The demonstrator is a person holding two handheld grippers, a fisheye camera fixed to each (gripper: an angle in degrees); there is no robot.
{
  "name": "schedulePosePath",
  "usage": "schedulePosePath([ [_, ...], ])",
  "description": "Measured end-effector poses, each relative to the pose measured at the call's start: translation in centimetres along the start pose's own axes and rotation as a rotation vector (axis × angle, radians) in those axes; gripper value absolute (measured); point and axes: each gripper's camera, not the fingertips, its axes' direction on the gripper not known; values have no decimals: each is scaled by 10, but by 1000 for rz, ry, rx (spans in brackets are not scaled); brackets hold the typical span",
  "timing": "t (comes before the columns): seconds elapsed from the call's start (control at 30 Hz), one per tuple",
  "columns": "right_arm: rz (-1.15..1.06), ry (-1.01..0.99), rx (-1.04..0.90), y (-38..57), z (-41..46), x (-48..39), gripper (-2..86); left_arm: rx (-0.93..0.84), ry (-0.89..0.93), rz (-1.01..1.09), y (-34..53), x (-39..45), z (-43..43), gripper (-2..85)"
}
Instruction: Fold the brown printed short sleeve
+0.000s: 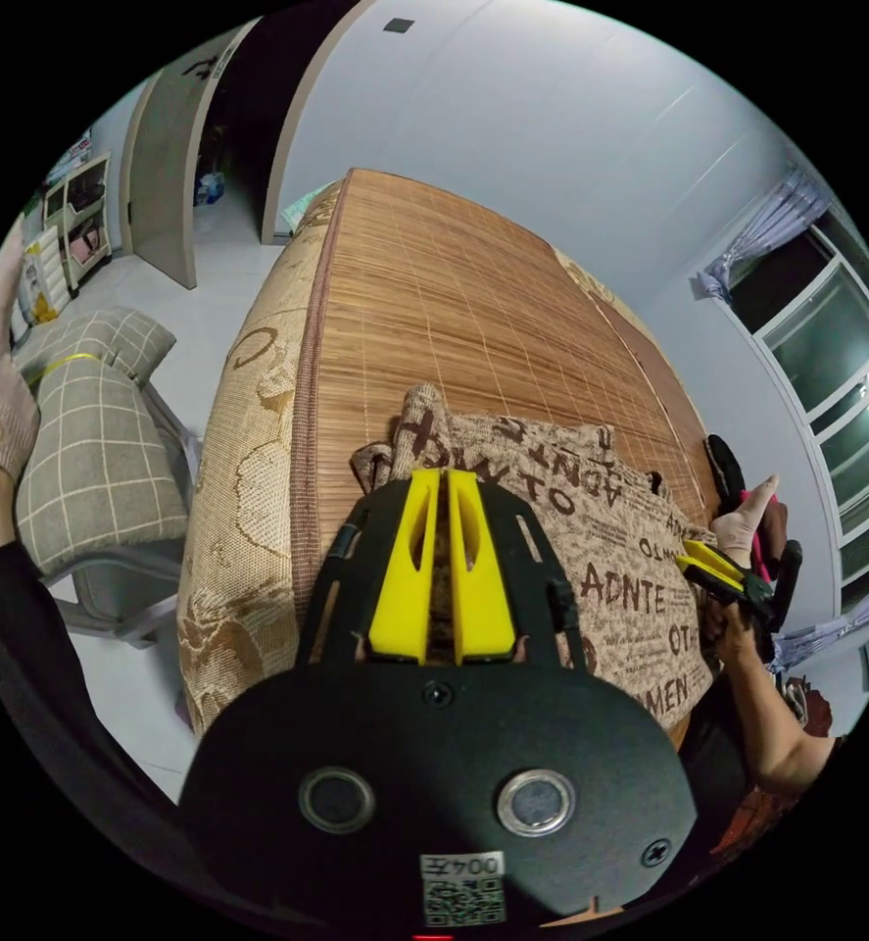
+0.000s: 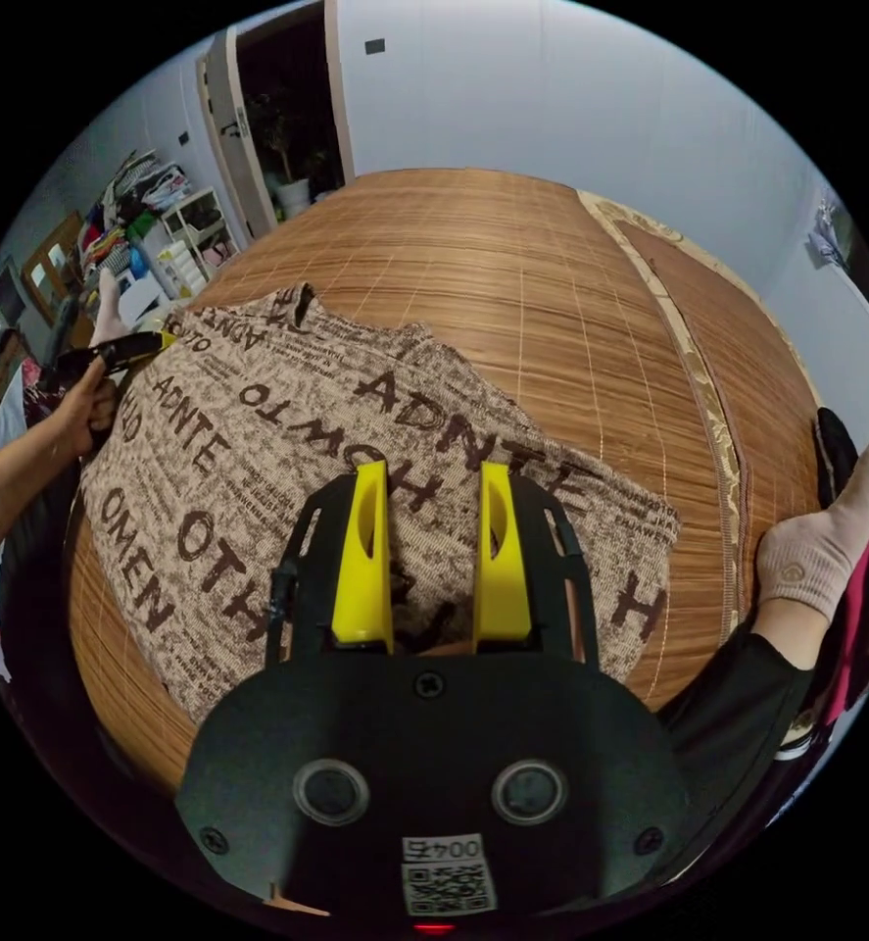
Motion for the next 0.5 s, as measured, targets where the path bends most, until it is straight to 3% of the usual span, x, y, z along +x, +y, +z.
schedulePosePath([
  [0.13,0,-1,15,13,4,-2,136,38,79,16,-4,0,-21,56],
  [0.23,-5,10,17,22,8,-5,136,163,100,18,-11,-2,-60,69],
  [0.5,-4,6,19,44,16,-6,135,-81,-34,110,-39,8,-25,50],
])
